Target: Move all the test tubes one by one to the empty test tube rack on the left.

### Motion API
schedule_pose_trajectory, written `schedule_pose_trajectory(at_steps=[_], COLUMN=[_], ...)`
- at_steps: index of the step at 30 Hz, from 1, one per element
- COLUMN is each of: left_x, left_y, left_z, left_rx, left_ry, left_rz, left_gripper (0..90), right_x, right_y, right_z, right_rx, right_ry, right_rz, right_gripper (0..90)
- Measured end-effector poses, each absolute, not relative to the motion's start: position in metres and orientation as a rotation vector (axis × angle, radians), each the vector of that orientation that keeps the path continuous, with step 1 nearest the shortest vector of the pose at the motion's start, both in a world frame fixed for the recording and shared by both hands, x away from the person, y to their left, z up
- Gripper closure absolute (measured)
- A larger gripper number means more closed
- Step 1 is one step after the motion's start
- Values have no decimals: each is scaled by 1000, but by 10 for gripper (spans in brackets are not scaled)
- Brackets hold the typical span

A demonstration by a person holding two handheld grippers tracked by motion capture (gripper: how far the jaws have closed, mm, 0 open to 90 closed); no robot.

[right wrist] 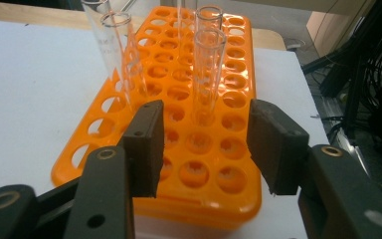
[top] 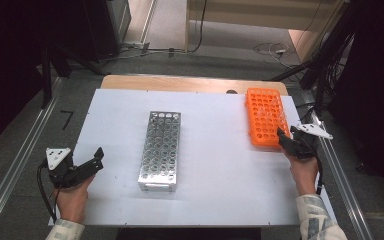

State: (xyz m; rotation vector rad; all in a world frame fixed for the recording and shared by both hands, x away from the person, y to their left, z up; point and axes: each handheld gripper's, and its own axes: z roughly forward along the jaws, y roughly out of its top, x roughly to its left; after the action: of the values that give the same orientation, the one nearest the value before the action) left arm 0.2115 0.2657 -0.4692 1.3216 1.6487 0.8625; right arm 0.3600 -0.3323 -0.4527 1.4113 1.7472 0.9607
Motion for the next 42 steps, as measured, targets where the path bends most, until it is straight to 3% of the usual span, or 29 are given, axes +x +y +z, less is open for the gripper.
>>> schedule_pose_trajectory(at_steps=[12,32,42], left_x=[211,210,209], left_y=[265,264,264], left_z=[-469,-469,-468], left_rx=[1323,1333,1326], left_ry=[1653,1640,1641], left_rz=[867,875,880], left_gripper=[49,49,49], right_x=[389,397,393], right_y=[-328,-326,-330], right_z=[-464,-470,-458], right_rx=[1436,1434,1427], right_ry=[1736,1768,1731], right_rz=[941,934,977], right_gripper=[626,726,734])
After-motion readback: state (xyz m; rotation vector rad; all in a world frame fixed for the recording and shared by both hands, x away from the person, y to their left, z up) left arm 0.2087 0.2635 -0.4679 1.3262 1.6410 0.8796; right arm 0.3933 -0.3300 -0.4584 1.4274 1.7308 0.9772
